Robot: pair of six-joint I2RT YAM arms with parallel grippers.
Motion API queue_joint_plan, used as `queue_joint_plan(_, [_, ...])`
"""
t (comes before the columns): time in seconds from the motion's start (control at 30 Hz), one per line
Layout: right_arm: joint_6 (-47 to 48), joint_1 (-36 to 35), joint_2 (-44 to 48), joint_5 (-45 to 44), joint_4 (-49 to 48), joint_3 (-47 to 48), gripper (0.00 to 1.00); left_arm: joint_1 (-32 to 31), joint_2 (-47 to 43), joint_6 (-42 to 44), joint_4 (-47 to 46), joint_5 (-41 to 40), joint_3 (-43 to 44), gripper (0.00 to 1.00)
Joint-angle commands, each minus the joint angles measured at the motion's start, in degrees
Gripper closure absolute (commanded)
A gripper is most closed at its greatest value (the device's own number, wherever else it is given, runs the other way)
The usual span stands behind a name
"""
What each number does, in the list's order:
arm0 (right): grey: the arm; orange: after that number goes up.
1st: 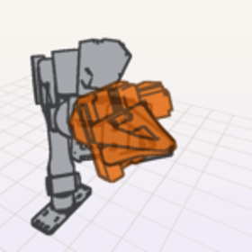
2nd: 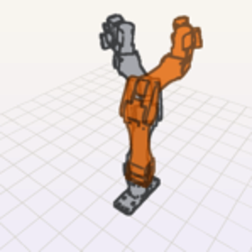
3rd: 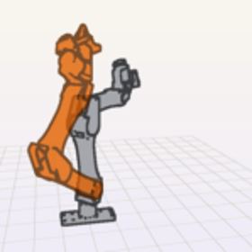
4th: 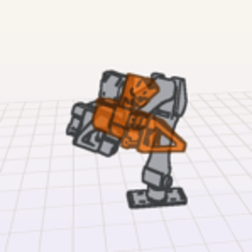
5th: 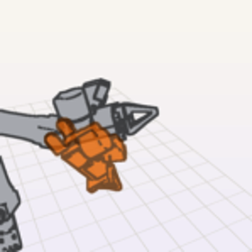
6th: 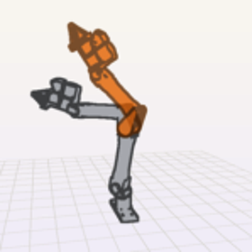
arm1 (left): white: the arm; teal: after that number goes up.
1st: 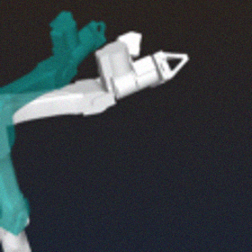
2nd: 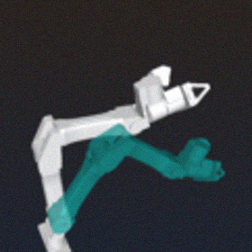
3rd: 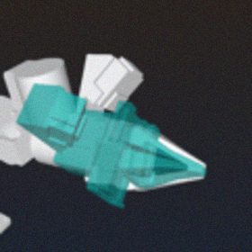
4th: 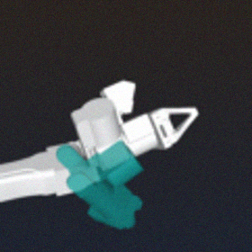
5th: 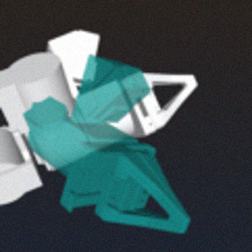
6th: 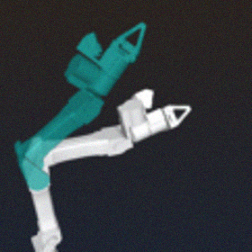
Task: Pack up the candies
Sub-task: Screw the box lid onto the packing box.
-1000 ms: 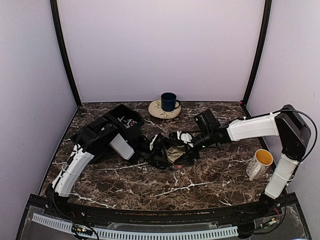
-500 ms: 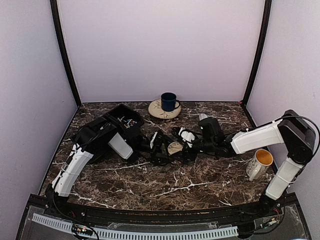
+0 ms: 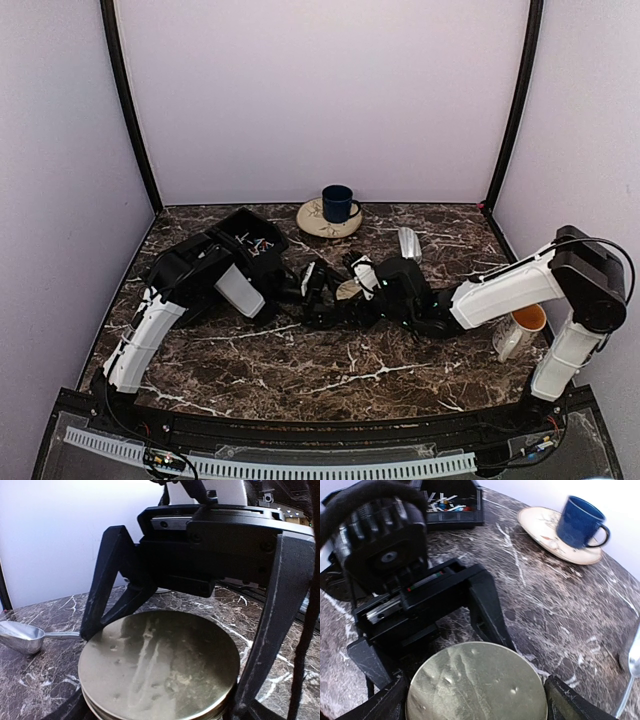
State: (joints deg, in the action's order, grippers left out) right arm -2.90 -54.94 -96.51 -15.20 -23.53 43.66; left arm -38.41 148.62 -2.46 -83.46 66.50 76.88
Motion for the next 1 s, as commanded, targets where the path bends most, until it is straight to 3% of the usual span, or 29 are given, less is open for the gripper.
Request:
queue_joint_plan(0.0, [-6.28, -2.44, -1.69, -10.39, 6.32, 1.85, 0.08, 0.40, 8.84, 0.00, 12.20, -6.38, -5.12, 0.33])
queue_joint_plan(0.17, [-6.71, -3.40, -1.66, -11.86, 7.64, 3.11, 0.01, 0.44, 8.88, 0.09, 12.37, -6.39, -5.18, 0.33])
queue_joint_plan(0.27, [-5.10, -3.40, 0.17, -10.54, 7.28, 2.48, 0.03, 0.41, 8.84, 0.18, 12.49, -6.39, -5.16, 0.33])
queue_joint_plan(0.53, [5.49, -1.71, 9.16, -4.29, 6.87, -1.81, 0.03, 0.42, 9.06, 0.20, 12.28, -5.43, -4.86, 0.33])
queue_joint_plan(0.73, [14.70, 3.10, 15.07, 18.18, 10.74, -4.34, 0.03, 0.53, 9.34, -0.39, 11.23, -3.71, -4.81, 0.33])
queue_joint_plan(0.97, [26.95, 10.43, 18.80, 34.86, 17.23, -4.04, 0.03, 0.59, 11.67, -6.38, 3.94, 4.51, -3.33, 0.33])
